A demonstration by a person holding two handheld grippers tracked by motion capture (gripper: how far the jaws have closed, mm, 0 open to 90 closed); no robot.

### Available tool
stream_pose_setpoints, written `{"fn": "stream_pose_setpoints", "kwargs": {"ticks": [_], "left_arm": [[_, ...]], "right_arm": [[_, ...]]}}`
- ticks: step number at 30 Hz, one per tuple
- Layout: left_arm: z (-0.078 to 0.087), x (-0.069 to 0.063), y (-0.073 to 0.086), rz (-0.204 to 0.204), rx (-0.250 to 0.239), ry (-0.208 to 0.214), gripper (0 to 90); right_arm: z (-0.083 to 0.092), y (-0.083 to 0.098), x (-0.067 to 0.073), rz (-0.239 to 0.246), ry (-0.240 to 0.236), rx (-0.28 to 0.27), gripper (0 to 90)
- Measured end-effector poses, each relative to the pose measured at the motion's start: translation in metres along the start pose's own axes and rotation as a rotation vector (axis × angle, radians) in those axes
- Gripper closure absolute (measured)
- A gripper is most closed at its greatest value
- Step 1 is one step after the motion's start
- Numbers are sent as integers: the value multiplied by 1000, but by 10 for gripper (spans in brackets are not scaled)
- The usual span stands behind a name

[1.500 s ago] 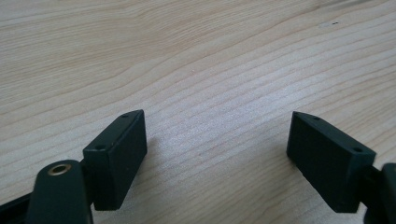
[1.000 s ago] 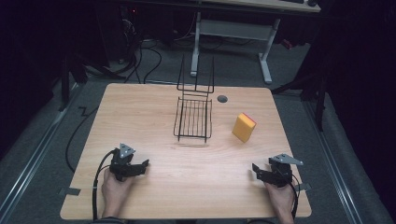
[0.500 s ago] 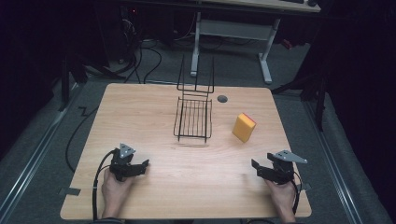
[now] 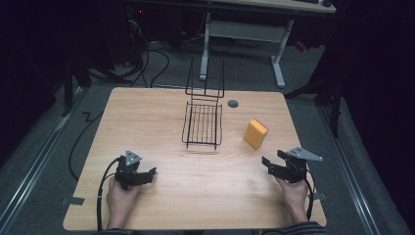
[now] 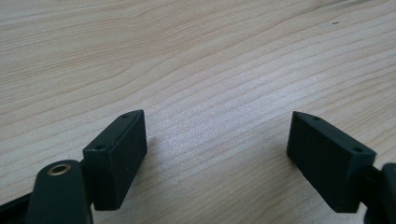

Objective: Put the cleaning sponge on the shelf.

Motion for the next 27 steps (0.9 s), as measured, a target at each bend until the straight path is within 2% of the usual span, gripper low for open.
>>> {"fn": "stream_pose_setpoints", "kwargs": {"ticks": [17,27], "left_arm": [[0,0,0,0,0,0,206],[0,0,0,0,0,0,206]], "right_arm": [[-14,-30,-7,-3,5,-27,265],[-26,-43,-9,-13,-2,-6,259]]}}
Point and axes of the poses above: each handheld gripper's, and its own axes: z roughly backward along the jaws, y roughly out of its underside, x roughly to its left, the point moved 8 cm from there along -z, roughly forward along the jaws, and after that the axes turned 12 degrees about y, right-handed, at the moved point
